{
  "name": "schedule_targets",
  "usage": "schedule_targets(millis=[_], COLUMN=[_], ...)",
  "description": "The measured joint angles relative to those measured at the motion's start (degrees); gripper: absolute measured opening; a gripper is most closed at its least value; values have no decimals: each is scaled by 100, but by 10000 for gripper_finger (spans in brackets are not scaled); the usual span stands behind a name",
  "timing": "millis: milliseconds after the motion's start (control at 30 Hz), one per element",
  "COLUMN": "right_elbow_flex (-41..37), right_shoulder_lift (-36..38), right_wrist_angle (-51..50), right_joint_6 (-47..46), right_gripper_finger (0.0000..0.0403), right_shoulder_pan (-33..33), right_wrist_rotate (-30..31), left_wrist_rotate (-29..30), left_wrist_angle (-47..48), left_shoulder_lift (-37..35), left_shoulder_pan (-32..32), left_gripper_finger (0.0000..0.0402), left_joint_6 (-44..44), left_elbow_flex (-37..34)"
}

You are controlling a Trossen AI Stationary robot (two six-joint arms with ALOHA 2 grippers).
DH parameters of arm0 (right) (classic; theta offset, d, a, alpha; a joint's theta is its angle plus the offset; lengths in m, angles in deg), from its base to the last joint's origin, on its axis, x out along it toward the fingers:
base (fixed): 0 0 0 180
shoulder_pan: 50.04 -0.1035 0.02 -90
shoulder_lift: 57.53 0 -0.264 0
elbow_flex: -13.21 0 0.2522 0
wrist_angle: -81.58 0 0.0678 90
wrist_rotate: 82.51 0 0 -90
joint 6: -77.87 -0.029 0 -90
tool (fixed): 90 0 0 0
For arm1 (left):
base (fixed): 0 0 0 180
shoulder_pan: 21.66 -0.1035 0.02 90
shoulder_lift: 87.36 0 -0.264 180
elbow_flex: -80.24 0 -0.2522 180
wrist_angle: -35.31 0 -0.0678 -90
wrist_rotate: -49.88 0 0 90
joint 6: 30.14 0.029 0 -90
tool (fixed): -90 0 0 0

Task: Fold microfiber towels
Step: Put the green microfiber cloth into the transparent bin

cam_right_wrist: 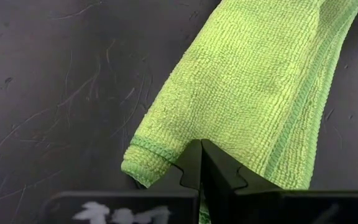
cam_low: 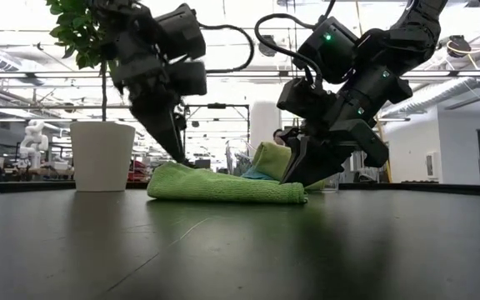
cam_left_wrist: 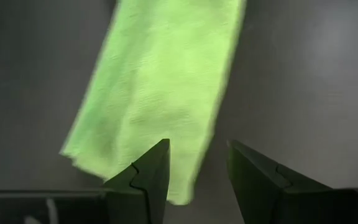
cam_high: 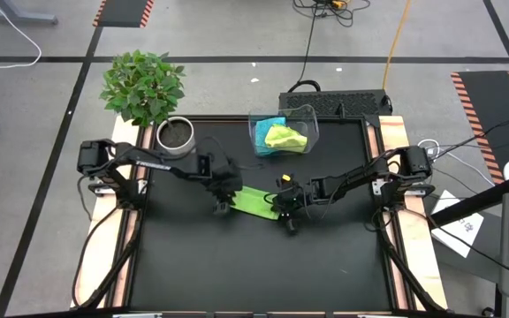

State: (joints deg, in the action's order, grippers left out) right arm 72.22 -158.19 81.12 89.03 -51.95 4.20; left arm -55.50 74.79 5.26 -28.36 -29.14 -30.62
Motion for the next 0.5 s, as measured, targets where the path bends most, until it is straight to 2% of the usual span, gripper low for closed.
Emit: schedule_targets(millis=[133, 300, 500], right_elbow_flex=[0, 0, -2], right_shoulder_lift=[0, -2, -4], right_wrist_angle=[4, 15, 44], right_joint_6=[-2, -37, 49], right_gripper_finger=[0, 0, 0], right_shoulder_pan=[-20, -20, -22], right_wrist_rotate=[1, 2, 2], left_wrist_rotate=[319, 306, 12], left_wrist_angle=[-350, -980, -1411], left_shoulder_lift=[1, 2, 2], left_shoulder_pan=[-142, -435, -601], left_gripper_finger=[159, 159, 159], left_joint_6=[-140, -289, -433], left_elbow_flex=[-409, -895, -1184])
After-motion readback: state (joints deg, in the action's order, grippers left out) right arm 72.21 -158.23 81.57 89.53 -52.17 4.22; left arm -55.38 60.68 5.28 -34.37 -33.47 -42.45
